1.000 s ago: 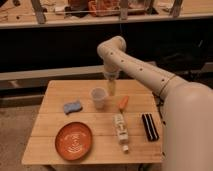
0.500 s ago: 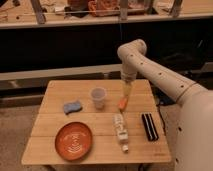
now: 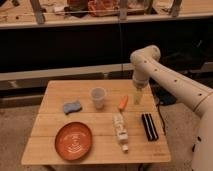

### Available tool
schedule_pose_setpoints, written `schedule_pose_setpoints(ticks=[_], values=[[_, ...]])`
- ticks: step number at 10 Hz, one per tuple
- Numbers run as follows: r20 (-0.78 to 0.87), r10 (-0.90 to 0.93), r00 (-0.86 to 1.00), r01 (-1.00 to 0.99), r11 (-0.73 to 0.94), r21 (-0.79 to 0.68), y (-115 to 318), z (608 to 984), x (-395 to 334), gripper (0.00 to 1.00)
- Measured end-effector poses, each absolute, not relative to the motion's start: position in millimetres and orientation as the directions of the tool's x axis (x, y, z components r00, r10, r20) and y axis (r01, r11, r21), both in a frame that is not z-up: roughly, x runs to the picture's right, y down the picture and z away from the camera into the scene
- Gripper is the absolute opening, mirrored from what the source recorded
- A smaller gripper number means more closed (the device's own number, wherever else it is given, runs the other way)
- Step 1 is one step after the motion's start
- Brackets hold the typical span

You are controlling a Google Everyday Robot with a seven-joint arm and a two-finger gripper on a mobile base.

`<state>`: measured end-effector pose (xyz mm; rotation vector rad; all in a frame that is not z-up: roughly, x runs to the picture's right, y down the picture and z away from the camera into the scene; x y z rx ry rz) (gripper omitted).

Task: Move the arm in a circular motion

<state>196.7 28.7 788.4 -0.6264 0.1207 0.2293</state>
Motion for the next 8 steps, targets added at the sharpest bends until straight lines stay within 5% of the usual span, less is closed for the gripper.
schedule_pose_setpoints(ticks=[8], values=[[-0.297, 0.213, 0.931, -0.346, 0.775, -0.529, 95, 709, 233, 0.8]])
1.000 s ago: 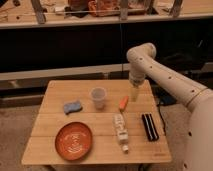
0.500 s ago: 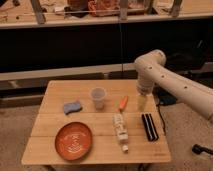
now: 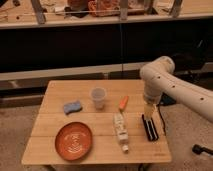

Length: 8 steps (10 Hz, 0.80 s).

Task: Move the arm in a circular motion

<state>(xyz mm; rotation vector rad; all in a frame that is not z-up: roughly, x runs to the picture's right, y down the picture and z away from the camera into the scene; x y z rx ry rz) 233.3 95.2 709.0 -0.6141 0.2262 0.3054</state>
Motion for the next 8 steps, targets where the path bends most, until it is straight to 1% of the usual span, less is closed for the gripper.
schedule_pose_setpoints(ticks=[5, 8], values=[[-0.348, 0.264, 0.899, -0.419, 0.747, -0.515, 133, 671, 251, 0.8], [-0.334, 0.272, 0.903, -0.416, 0.75, -0.514, 149, 648, 228, 0.8]])
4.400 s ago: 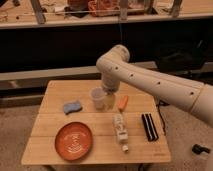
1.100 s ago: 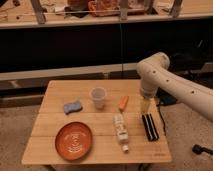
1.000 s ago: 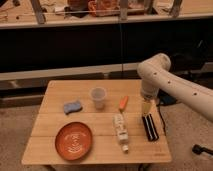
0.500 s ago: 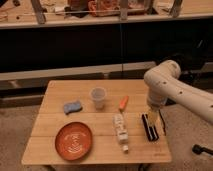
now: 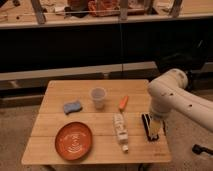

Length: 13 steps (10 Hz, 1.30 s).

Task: Move the arm in a circular motion

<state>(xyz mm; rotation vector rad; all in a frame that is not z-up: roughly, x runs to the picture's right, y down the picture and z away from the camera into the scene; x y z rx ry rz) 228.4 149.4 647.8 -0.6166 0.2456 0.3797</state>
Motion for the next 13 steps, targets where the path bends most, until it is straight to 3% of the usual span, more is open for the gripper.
schedule_pose_setpoints(ticks=[6, 9, 13], values=[[-0.231, 0.221, 0.948, -0.312, 0.795, -0.52, 139, 637, 142, 0.8], [-0.117, 0.148, 0.982, -0.186, 0.855, -0.484, 91, 654, 87, 0.8], [-0.046, 0.075, 0.996, -0.087, 0.884, -0.46, 60, 663, 55, 0.8]])
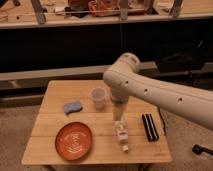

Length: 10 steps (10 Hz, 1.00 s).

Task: Move the arm in a circular motion

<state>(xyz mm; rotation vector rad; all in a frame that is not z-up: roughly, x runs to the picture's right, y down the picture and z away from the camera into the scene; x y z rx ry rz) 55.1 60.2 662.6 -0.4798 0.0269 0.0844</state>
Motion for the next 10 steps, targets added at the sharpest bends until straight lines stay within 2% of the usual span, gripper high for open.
schedule_pose_setpoints(ticks=[10], values=[[-0.013, 0.01, 1.0, -0.015, 0.876, -0.482, 6, 730, 42, 0.8]])
